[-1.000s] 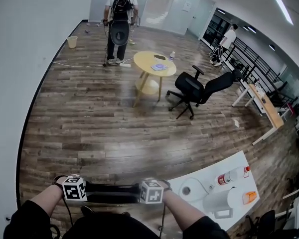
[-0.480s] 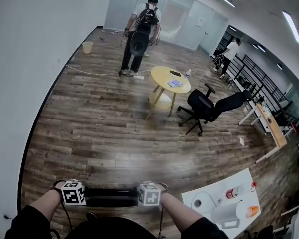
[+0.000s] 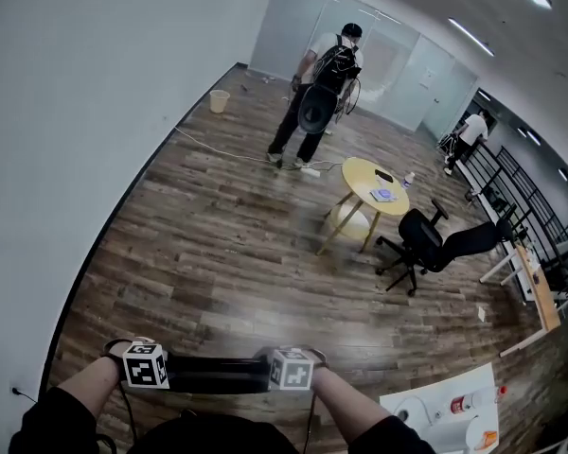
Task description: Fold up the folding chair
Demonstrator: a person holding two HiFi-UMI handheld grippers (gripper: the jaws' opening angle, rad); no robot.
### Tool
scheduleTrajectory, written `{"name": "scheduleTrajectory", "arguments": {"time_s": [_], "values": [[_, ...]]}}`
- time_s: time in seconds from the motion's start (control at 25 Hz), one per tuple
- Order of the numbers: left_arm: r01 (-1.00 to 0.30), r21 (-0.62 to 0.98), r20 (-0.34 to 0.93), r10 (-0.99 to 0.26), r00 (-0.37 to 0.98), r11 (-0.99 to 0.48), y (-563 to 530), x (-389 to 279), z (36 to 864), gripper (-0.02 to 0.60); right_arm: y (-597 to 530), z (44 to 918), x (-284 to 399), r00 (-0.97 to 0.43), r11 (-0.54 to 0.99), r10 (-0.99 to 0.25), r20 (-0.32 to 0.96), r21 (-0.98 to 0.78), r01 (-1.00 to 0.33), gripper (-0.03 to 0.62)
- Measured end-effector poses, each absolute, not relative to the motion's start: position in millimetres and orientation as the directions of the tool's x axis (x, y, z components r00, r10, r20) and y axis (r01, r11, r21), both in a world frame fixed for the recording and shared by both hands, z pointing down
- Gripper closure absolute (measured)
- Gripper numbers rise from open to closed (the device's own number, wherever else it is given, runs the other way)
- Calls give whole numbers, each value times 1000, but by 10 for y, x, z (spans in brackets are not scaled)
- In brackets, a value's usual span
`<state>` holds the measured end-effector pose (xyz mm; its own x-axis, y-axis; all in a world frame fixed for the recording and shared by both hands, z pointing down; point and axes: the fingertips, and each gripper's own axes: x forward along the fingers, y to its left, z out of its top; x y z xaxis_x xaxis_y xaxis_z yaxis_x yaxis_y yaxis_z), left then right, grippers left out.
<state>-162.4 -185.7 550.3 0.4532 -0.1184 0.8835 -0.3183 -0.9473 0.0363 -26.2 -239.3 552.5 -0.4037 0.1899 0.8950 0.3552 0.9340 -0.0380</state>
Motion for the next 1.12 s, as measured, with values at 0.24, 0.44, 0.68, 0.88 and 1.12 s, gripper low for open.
{"name": "scheduleTrajectory", "arguments": {"time_s": [0.24, 0.44, 0.68, 0.88, 1.12], "values": [[-427, 31, 886, -173, 430, -904, -1778, -2204, 5445, 532, -2452, 5486, -901, -376, 884, 242, 895, -44, 465, 548], [-540, 32, 888, -224, 402, -841, -1659, -2588, 5445, 532, -2495, 5486, -1390, -348, 818, 293, 891, -45, 573, 548], [-679, 49, 894, -271, 357, -733, -1554, -2962, 5491, 534, -2583, 5538, -1922, -282, 705, 373, 884, -73, 705, 548], [-779, 67, 900, -299, 317, -624, -1532, -3187, 5477, 532, -2704, 5545, -2316, -219, 592, 427, 877, -88, 801, 548], [-872, 70, 909, -330, 256, -485, -1553, -3433, 5484, 532, -2846, 5553, -2764, -156, 455, 466, 871, -84, 886, 548]]}}
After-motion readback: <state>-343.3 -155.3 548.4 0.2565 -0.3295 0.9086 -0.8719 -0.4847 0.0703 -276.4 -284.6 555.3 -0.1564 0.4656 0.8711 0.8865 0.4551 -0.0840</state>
